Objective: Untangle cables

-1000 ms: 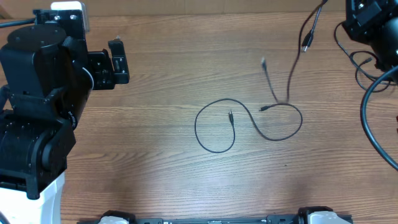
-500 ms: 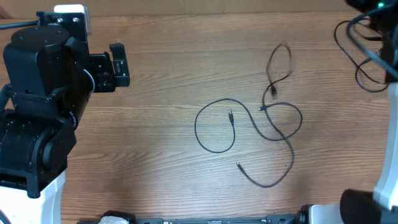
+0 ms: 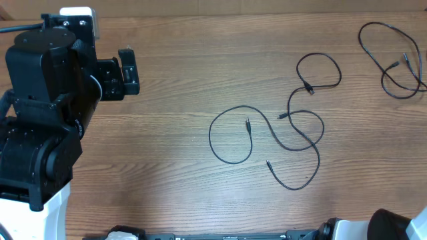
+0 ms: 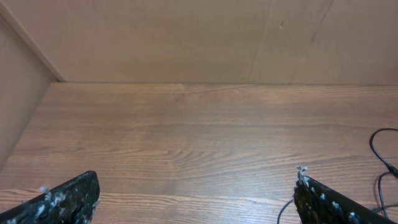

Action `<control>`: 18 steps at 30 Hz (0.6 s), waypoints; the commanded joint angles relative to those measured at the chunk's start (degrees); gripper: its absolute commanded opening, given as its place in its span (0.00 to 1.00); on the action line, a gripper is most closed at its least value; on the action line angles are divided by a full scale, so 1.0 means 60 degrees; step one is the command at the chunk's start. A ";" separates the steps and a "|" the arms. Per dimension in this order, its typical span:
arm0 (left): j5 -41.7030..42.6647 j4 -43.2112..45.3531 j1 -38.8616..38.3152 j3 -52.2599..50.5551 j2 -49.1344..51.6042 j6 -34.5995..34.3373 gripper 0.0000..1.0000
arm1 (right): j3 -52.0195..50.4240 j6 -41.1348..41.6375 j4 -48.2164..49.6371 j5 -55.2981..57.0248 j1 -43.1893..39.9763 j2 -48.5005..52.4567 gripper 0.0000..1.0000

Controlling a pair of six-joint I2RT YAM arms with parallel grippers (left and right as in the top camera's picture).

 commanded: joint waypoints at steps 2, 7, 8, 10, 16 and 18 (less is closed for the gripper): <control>-0.0015 0.0015 -0.0011 0.0146 0.0007 0.0138 1.00 | -0.0215 0.0324 -0.0732 -0.0029 0.0856 0.0448 1.00; 0.0135 0.0011 -0.0007 0.0146 0.0007 0.0142 1.00 | -0.0743 0.0586 -0.1668 0.0827 0.1861 0.0896 1.00; 0.0208 0.0015 -0.0007 0.0142 0.0007 0.0138 1.00 | -0.0914 0.0692 -0.1807 0.0947 0.2022 0.0965 1.00; 0.0233 0.0011 -0.0007 0.0142 0.0007 0.0142 1.00 | -0.1461 0.0849 -0.1971 0.1042 0.2317 0.1104 1.00; 0.0233 0.0007 -0.0007 0.0142 0.0007 0.0142 0.99 | -0.4131 0.2076 -0.1508 0.1031 0.2790 0.1177 1.00; 0.0233 -0.0004 -0.0007 0.0142 0.0007 0.0142 1.00 | -0.5064 0.2430 -0.0987 0.1016 0.2907 0.1177 1.00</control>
